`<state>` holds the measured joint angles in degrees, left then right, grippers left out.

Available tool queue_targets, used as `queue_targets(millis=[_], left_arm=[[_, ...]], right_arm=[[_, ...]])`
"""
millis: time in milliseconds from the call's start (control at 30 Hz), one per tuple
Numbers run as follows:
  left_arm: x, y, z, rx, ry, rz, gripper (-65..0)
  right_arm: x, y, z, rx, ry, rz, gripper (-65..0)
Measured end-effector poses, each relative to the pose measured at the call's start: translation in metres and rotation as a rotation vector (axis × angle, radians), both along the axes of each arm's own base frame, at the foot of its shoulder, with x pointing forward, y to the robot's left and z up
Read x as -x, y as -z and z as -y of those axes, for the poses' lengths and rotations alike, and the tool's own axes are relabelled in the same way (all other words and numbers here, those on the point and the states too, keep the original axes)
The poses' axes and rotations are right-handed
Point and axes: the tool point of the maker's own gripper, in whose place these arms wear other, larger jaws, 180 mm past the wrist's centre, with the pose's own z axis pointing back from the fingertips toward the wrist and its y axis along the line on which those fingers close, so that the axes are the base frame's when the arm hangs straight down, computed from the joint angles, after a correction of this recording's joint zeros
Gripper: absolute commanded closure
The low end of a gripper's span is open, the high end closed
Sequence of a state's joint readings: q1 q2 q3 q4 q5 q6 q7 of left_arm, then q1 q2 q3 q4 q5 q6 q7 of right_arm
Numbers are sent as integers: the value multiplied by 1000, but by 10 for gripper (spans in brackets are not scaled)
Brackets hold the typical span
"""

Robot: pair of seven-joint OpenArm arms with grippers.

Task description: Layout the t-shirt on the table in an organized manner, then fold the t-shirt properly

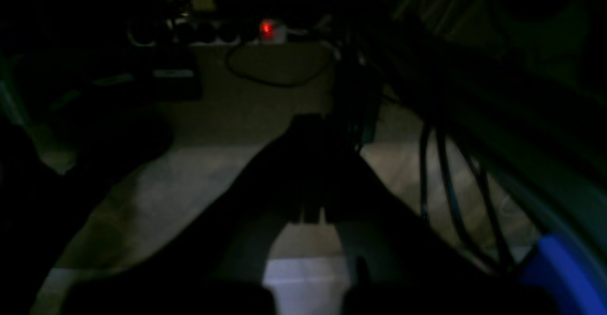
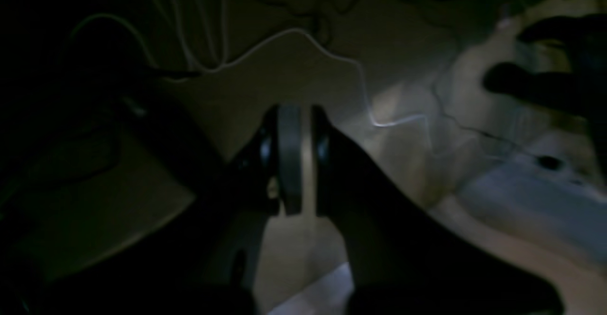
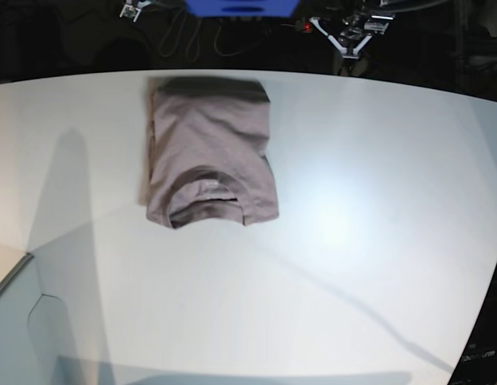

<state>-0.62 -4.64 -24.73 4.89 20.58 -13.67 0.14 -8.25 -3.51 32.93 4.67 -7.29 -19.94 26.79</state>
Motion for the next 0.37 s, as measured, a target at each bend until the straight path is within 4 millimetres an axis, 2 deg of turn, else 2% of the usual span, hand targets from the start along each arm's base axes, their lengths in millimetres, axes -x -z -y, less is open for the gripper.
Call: queue_targets(millis=[100, 167, 367], left_arm=[[1, 0, -3, -8, 12, -3, 0], [0, 0, -2, -7, 15, -1, 0], [0, 0, 2, -2, 42, 1, 0]], right_arm=[[-4, -1, -8, 7, -6, -1, -33], [0, -1, -10, 4, -4, -7, -33], [14, -3, -3, 18, -5, -34, -33]])
